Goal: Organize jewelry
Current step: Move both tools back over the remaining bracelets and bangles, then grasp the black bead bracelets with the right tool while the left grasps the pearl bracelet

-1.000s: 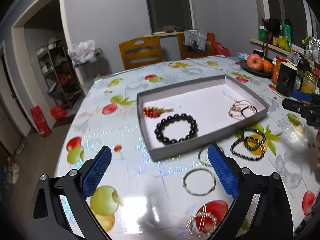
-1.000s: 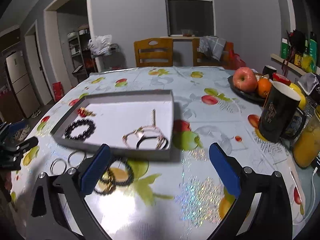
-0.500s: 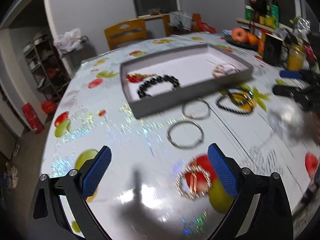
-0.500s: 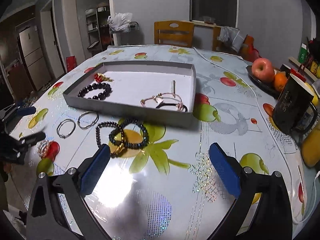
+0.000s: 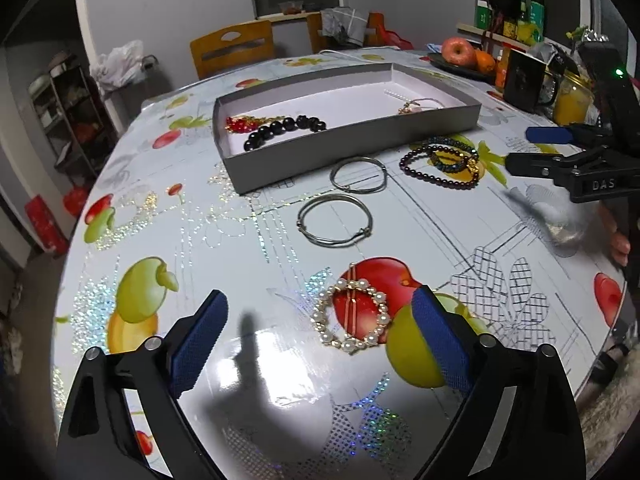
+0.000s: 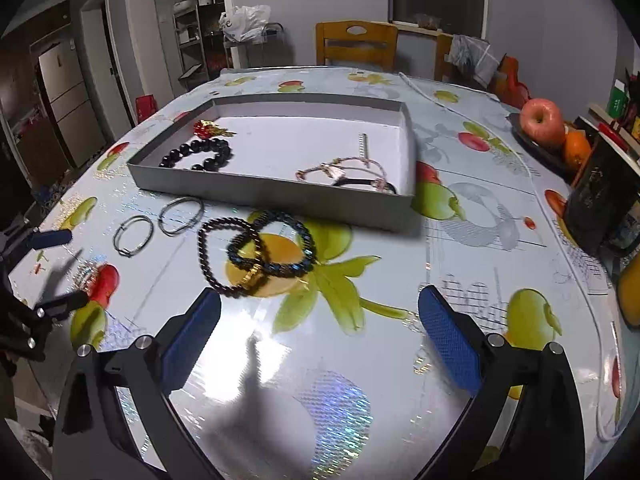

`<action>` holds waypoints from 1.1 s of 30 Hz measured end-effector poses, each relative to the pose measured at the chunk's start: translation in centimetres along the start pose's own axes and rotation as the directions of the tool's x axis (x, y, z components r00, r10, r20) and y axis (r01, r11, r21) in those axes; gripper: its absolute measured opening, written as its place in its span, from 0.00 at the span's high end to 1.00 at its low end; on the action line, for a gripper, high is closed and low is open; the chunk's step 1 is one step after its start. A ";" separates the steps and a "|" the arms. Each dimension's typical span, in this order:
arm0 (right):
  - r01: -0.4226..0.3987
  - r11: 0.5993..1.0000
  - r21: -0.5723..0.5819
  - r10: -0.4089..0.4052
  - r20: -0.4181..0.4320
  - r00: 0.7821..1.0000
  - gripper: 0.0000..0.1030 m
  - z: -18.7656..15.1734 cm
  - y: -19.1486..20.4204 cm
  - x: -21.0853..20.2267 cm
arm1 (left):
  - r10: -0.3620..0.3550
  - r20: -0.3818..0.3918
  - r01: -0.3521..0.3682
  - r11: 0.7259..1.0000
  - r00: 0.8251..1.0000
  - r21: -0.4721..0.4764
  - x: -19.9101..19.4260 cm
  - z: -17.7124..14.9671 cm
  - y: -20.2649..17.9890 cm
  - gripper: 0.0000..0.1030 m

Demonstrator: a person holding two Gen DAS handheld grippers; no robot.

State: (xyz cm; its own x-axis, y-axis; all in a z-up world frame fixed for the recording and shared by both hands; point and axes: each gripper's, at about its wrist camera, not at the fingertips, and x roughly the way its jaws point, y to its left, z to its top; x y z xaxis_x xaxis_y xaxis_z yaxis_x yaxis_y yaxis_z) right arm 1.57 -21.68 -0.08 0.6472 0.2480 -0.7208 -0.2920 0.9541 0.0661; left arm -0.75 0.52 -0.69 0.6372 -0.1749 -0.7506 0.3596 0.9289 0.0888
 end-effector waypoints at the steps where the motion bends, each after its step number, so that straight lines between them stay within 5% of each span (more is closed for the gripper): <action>1: -0.009 1.000 -0.001 0.009 0.004 1.000 0.05 0.1 0.2 0.0 | -0.005 0.000 0.005 1.000 1.000 0.005 0.0 0.0 -0.1 0.16; 6: -0.015 0.999 -0.033 0.016 0.033 0.999 0.11 0.6 1.7 -0.1 | -0.025 -0.017 0.025 0.999 1.000 0.027 0.0 -0.3 -0.7 0.33; 11: -0.011 0.999 -0.051 0.011 0.006 1.000 0.37 1.5 2.7 1.3 | -0.036 -0.018 0.036 0.999 0.999 0.029 0.0 -0.5 -0.6 0.36; 17: -0.022 0.999 -0.043 0.021 -0.031 0.999 0.52 2.1 3.0 3.0 | -0.044 -0.014 0.044 0.999 0.999 0.027 -0.1 -0.7 -0.4 0.42; 25: -0.061 0.998 -0.006 0.060 -0.061 0.996 0.64 2.8 2.8 4.3 | -0.061 -0.008 0.062 0.997 0.998 0.035 -0.1 -0.6 -0.4 0.58; 33: -0.083 0.996 0.011 0.083 -0.064 0.994 0.72 3.3 2.5 4.7 | -0.064 -0.007 0.064 0.997 0.998 0.038 0.0 -0.5 -0.4 0.58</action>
State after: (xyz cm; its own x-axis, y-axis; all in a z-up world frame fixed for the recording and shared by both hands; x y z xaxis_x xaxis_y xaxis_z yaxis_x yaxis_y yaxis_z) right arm 6.15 -17.57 -1.04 0.5743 0.3155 -0.7554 -0.3366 0.9321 0.1335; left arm -1.22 0.29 -1.05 0.6085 -0.2317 -0.7590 0.4255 0.9026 0.0655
